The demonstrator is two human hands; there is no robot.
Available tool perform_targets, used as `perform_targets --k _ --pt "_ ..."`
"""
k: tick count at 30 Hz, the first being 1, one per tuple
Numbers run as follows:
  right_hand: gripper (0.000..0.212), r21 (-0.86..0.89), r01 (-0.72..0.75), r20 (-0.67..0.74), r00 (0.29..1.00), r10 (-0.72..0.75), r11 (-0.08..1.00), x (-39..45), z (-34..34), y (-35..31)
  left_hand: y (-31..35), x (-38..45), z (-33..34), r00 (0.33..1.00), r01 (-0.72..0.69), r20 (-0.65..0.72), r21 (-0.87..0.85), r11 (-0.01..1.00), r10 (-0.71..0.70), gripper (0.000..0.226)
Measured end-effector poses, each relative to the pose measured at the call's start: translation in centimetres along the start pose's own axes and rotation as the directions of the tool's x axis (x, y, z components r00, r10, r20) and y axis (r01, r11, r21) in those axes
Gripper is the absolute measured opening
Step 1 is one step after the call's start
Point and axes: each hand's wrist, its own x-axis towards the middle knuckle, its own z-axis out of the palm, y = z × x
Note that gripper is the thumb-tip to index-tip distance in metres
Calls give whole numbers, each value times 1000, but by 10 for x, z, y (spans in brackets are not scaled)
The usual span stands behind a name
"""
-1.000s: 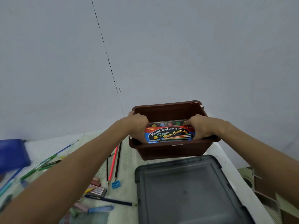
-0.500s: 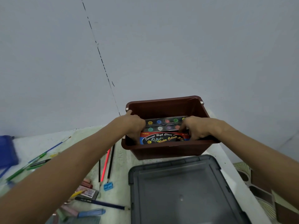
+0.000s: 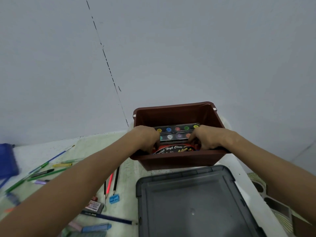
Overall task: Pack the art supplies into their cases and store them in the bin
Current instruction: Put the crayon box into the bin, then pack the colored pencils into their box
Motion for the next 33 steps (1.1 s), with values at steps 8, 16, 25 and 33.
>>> perform_targets --k 8,16,25,33 --pt "53 263 74 -96 994 -50 962 -6 -9 -17 -3 -15 1 983 -23 -181 -219 975 -18 46" --pt "21 490 443 -480 856 -192 751 16 -22 -175 -74 -147 64 809 -30 -457 -660 750 -369 36" --pt "13 496 552 -440 825 -354 671 102 39 -409 -176 -317 235 770 174 -224 -827 535 -597 31" --pt "13 503 512 -368 856 -363 696 170 116 -602 -259 -451 384 571 351 -50 -887 299 -820 23"
